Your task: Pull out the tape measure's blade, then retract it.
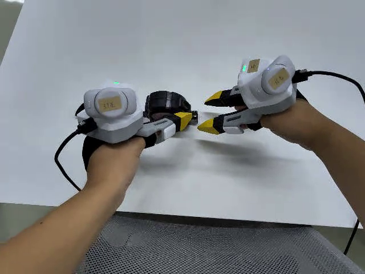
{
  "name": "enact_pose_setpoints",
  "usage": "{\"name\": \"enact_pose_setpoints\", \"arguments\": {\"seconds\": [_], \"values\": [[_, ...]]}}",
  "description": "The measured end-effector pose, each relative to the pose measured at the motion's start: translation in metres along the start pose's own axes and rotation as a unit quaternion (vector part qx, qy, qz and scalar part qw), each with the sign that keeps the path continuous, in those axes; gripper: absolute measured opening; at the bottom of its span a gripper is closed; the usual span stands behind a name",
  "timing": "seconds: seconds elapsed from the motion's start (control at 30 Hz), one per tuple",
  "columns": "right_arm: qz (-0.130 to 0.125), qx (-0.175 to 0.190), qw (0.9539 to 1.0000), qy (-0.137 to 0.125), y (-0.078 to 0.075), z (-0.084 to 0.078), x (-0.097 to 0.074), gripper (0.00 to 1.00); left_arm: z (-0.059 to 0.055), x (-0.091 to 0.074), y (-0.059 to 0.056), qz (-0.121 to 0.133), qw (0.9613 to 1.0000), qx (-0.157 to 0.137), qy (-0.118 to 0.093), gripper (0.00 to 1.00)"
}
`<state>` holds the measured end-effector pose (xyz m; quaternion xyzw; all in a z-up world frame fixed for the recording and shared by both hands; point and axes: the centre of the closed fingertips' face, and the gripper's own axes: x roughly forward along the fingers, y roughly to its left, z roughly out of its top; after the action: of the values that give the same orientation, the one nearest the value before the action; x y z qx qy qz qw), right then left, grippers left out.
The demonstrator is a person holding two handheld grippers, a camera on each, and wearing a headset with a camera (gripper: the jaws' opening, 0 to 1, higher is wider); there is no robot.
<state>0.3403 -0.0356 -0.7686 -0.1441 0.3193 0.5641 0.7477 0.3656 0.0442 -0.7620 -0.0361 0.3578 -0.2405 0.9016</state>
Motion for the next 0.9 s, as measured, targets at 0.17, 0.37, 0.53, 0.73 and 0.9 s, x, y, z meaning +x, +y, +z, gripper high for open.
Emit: {"name": "enact_pose_setpoints", "arguments": {"seconds": [0.17, 0.37, 0.53, 0.73, 0.9], "values": [[-0.011, 0.007, 0.9999, -0.004, -0.001, 0.000, -0.007, 0.37, -0.001, -0.006, 0.002, -0.004, 0.9998, 0.018, -0.004, 0.77], [-0.043, 0.002, 0.9990, -0.011, -0.005, 0.004, -0.018, 0.42, -0.003, -0.013, 0.002, -0.014, 0.9994, 0.033, -0.003, 0.71], [-0.056, 0.006, 0.9983, -0.015, -0.007, 0.005, -0.027, 0.44, 0.000, -0.018, 0.002, -0.020, 0.9989, 0.040, -0.012, 0.72], [-0.067, 0.010, 0.9975, -0.020, -0.008, 0.005, -0.035, 0.46, 0.003, -0.023, 0.001, -0.032, 0.9977, 0.056, -0.019, 0.75], [-0.079, 0.017, 0.9964, -0.026, -0.007, 0.005, -0.043, 0.50, 0.004, -0.030, 0.000, -0.044, 0.9964, 0.071, -0.019, 0.78]]}}
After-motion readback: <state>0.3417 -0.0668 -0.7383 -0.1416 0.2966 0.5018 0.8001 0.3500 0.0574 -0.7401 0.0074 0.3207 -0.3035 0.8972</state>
